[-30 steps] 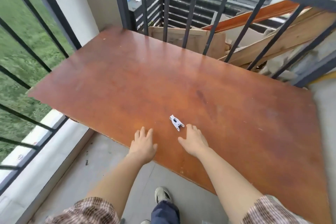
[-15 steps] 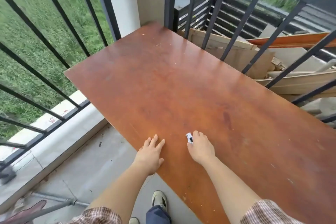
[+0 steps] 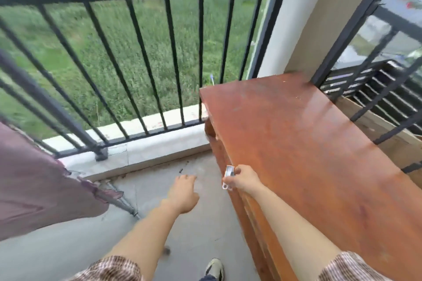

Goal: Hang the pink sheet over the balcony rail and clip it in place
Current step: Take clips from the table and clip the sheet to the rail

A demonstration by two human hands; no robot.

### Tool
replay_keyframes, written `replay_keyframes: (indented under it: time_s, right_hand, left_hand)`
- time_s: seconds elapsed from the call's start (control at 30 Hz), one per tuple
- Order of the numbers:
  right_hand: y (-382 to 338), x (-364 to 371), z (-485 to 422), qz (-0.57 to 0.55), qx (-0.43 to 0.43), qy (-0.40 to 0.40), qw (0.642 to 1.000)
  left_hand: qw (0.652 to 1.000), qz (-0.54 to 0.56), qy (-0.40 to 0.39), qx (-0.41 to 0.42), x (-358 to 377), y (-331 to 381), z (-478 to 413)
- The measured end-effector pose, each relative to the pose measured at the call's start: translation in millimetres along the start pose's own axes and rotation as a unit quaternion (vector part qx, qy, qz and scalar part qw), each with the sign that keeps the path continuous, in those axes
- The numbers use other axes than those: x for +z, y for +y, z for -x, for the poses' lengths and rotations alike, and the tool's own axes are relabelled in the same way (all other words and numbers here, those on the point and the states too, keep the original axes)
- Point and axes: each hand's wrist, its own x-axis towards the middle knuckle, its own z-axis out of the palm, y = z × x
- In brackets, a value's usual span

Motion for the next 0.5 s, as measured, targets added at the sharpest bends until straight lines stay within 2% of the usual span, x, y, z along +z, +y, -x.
replay_keyframes:
  time_s: [0.13, 0.33, 0.5]
  right_hand:
    - [-83.5, 71.4, 31.3, -0.007, -0.083, -0.059, 0.995]
    - [-197.3, 217.1, 97.5, 0.065, -0.179, -0.134, 0.972]
    - [-284.0, 358.0, 161.2, 0.152, -0.300, -0.180, 0.924]
  left_hand:
    - [0.993, 0.062, 0.077, -0.067, -39.6, -84.0, 46.4]
    - [0.960, 0.164, 0.173, -0.148, -84.6, -233.3, 153.2]
    - [0.920, 0.211, 0.250, -0.217, -101.7, -370.9, 258.1]
